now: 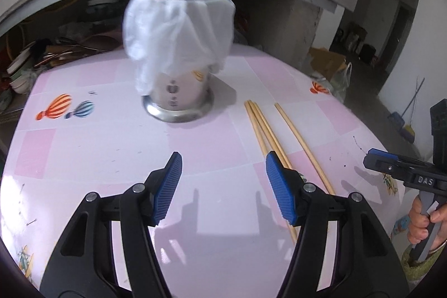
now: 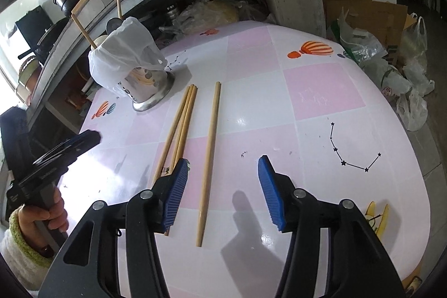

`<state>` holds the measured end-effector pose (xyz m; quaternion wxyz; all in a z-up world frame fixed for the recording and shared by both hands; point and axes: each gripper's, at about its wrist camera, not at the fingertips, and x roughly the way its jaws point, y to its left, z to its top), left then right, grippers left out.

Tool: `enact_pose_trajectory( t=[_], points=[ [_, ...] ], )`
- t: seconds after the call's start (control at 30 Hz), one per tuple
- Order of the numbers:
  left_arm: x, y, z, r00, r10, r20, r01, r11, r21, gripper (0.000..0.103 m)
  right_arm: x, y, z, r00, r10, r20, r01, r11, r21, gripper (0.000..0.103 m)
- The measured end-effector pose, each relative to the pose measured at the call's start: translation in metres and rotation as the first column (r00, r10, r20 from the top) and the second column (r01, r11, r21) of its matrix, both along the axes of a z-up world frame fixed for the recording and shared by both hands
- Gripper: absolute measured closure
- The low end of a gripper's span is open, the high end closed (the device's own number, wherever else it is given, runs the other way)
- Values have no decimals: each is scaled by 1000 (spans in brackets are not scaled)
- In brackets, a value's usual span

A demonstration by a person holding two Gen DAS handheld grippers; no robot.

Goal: Organize utensils
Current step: 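Move both tools down toward the loose wooden chopsticks on the table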

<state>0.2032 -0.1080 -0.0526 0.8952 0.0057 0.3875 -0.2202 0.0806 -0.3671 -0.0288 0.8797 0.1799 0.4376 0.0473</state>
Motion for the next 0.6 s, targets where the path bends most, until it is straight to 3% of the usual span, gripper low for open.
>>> enact_pose_trajectory(
  t=[0.17,0.6],
  points=[
    [18,-28,-11,999,-39,-24,39,999,19,46,0,-2,-3,1000,9,-1,-9,1000,9,51],
    [62,-92,-41,987,-151,-58,157,982,105,75,6,-1,-6,1000,19,-11,-18,1000,23,51]
  ],
)
